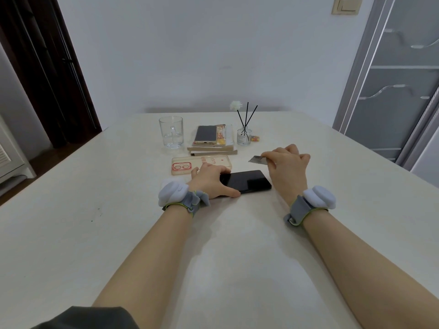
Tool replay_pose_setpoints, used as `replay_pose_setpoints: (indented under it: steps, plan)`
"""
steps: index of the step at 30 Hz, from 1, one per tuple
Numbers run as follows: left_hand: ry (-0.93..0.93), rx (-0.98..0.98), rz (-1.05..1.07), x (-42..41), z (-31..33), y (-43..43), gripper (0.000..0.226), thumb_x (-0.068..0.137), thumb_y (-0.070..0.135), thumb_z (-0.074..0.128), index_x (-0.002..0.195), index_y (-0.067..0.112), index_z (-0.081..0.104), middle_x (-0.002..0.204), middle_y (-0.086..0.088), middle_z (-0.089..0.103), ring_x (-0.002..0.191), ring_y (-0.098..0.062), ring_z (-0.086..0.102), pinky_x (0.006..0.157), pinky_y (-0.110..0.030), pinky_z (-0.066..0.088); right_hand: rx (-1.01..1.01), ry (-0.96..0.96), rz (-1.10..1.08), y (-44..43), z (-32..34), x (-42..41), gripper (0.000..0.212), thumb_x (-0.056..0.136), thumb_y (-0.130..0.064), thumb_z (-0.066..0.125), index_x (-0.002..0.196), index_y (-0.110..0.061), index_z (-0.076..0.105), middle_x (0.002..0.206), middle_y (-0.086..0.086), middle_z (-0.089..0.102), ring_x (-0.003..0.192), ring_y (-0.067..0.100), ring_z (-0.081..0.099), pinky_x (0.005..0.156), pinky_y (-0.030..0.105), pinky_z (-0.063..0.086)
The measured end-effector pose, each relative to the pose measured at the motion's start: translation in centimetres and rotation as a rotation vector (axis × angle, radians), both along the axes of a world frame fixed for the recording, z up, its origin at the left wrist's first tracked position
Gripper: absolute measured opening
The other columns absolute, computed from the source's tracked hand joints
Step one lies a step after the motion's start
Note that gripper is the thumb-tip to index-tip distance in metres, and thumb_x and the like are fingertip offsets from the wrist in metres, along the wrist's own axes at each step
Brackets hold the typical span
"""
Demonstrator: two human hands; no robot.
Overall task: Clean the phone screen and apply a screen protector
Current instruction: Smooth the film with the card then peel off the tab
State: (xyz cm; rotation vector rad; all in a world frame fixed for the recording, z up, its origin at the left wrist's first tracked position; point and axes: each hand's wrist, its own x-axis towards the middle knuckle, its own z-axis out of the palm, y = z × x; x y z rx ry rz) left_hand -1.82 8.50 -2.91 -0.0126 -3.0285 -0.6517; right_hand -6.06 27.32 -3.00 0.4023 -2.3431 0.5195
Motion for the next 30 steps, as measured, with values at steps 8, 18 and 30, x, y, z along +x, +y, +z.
replay_pose_setpoints:
  steps: [8, 18, 30]
  plan:
    - [-0.010, -0.003, 0.009, 0.1, 0.0, 0.2, 0.075, 0.070, 0.052, 0.072, 0.136, 0.029, 0.045, 0.138, -0.003, 0.045, 0.136, -0.019, 0.022, 0.114, -0.043, 0.012, -0.068, -0.117, -0.057, 0.6, 0.6, -0.1, 0.030, 0.094, -0.015, 0.042, 0.112, -0.021, 0.065, 0.102, 0.003, 0.065, 0.101, 0.026, 0.046, 0.078, 0.034, 0.021]
    - [-0.001, -0.008, -0.024, 0.1, 0.0, 1.5, 0.073, 0.074, 0.054, 0.067, 0.137, 0.026, 0.043, 0.139, -0.003, 0.043, 0.138, -0.018, 0.018, 0.115, -0.042, 0.005, -0.387, -0.301, 0.054, 1.0, 1.2, -0.2, 0.024, 0.094, -0.016, 0.046, 0.104, -0.007, 0.065, 0.101, 0.014, 0.068, 0.093, 0.031, 0.060, 0.075, 0.037, 0.047]
    - [-0.002, -0.021, -0.028, 0.1, -0.1, 1.5, 0.072, 0.076, 0.051, 0.066, 0.139, 0.029, 0.040, 0.138, -0.003, 0.044, 0.137, -0.019, 0.021, 0.114, -0.043, 0.005, -0.176, -0.325, -0.018, 1.1, 1.6, -0.4, 0.026, 0.091, -0.011, 0.046, 0.101, -0.005, 0.069, 0.102, 0.017, 0.069, 0.092, 0.035, 0.061, 0.072, 0.034, 0.046]
